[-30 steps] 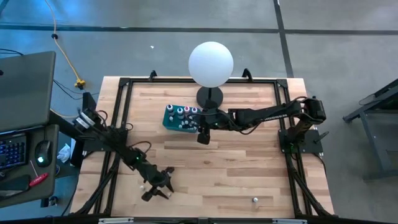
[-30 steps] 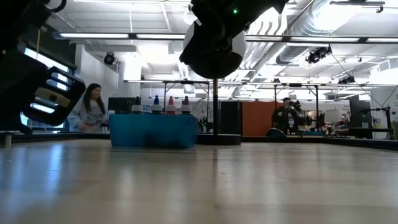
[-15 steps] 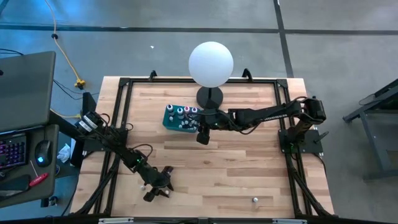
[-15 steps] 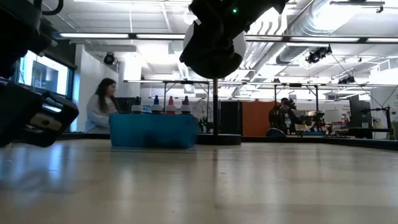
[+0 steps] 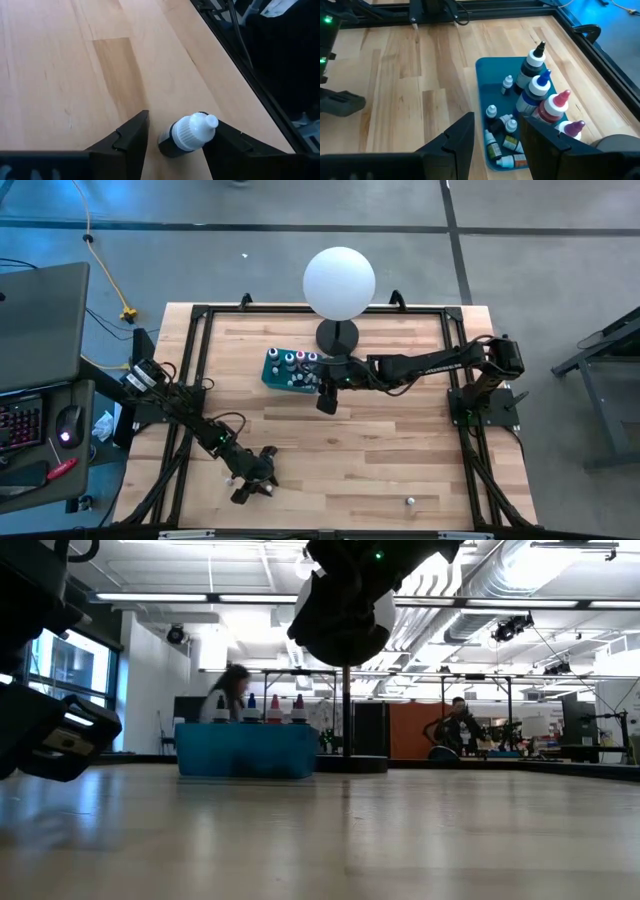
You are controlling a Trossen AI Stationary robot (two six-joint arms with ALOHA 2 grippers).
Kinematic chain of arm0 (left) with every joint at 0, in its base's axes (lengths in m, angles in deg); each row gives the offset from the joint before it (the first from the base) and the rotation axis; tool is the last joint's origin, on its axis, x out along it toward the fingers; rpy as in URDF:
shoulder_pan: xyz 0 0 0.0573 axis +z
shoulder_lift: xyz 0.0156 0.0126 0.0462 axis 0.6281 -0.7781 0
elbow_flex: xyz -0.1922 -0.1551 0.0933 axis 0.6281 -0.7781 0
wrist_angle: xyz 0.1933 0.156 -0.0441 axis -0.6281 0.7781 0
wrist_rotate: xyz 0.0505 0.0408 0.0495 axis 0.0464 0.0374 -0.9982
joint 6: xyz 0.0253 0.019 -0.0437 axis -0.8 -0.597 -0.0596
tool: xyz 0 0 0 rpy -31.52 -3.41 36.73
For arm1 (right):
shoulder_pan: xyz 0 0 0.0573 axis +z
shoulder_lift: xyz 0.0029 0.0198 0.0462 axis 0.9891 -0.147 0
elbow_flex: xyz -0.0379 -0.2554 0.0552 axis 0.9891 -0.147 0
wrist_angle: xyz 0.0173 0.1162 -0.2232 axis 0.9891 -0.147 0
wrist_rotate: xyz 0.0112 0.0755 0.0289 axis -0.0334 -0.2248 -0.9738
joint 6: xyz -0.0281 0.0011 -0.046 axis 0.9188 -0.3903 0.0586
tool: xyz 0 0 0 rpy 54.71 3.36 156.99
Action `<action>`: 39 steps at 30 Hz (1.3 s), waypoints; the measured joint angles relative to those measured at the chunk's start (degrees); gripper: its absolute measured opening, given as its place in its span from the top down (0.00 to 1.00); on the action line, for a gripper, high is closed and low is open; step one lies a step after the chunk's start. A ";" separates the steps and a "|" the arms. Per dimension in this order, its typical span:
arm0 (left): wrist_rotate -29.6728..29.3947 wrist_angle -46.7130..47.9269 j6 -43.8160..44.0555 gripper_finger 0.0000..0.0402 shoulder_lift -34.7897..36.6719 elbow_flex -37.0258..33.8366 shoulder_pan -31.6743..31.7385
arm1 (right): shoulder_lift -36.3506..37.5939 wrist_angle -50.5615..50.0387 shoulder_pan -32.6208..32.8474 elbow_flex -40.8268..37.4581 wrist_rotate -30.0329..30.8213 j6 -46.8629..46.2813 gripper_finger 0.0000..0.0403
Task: Pick & Place food coloring
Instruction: Put the small green food coloring bottle into the blue bin
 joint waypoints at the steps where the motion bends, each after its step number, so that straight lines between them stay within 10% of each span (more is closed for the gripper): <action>1: -0.07 0.02 0.00 0.59 0.00 0.00 0.00 | 0.00 -0.03 0.00 0.00 -0.10 0.00 0.64; 11: -2.51 -0.02 0.31 0.86 0.04 -0.02 0.02 | 0.00 -0.26 0.00 0.00 -0.14 -0.07 0.64; 21: -15.51 1.92 -3.33 0.79 9.04 -0.13 3.30 | 3.57 -1.71 0.00 0.02 0.15 4.94 0.64; 31: -17.87 28.63 -10.62 0.80 31.72 -0.09 25.63 | 9.51 -11.27 -0.02 0.07 -0.23 4.57 0.64; 39: -10.59 34.83 -11.29 0.77 32.69 -0.07 44.97 | 7.87 -15.89 0.00 0.04 -5.44 2.51 0.64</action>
